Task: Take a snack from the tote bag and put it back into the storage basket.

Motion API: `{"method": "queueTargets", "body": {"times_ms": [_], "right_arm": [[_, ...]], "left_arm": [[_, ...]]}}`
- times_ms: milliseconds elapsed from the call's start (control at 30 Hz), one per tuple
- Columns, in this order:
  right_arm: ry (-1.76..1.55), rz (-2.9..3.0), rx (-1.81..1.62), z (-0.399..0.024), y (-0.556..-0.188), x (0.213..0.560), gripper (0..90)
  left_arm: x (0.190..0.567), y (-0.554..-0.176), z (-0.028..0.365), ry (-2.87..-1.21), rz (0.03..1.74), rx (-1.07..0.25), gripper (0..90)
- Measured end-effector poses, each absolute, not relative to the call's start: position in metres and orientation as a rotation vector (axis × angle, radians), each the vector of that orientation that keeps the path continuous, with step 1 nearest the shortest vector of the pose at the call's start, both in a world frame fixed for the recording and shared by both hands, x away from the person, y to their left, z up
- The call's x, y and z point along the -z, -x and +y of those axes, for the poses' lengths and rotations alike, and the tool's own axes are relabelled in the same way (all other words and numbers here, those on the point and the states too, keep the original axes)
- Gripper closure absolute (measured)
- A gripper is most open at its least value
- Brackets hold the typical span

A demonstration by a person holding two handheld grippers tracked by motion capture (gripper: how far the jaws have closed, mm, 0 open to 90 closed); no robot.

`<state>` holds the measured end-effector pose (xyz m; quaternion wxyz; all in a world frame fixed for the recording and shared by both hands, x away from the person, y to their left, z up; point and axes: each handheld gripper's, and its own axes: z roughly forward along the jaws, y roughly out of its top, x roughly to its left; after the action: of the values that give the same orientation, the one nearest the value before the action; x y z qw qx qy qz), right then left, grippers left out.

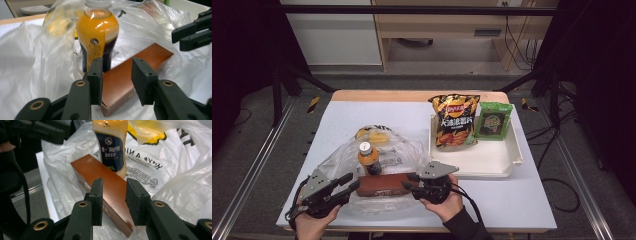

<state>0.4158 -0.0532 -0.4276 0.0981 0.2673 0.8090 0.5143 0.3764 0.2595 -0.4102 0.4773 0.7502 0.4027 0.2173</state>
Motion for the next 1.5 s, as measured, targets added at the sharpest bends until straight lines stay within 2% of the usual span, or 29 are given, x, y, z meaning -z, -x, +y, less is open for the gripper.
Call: {"method": "queueTargets", "body": {"times_ms": [133, 233, 467, 667, 900, 1200, 1500], "right_arm": [[-0.789, 2.42, -1.445, -0.049, -0.423, 0.436, 60.9], [-0.792, 2.42, -1.4, -0.052, -0.427, 0.44, 54.1], [-0.775, 2.454, -1.331, -0.053, -0.432, 0.446, 38.3], [-0.757, 2.455, -1.307, -0.054, -0.434, 0.447, 31.7], [-0.753, 2.507, -1.255, -0.052, -0.44, 0.456, 27.5], [-0.727, 2.56, -1.254, -0.055, -0.422, 0.458, 34.5], [-0.73, 2.531, -1.351, -0.054, -0.425, 0.449, 32.8]], "left_arm": [[0.421, -0.384, 0.256, -1.873, 1.008, -0.517, 61.7], [0.43, -0.383, 0.258, -1.9, 1.015, -0.509, 57.9], [0.442, -0.381, 0.264, -1.928, 1.016, -0.488, 41.2], [0.45, -0.382, 0.263, -1.975, 1.025, -0.457, 29.7], [0.457, -0.386, 0.264, -1.983, 1.042, -0.438, 30.0], [0.458, -0.389, 0.272, -1.963, 1.051, -0.447, 30.5], [0.461, -0.386, 0.273, -1.984, 1.039, -0.458, 31.0]]}}
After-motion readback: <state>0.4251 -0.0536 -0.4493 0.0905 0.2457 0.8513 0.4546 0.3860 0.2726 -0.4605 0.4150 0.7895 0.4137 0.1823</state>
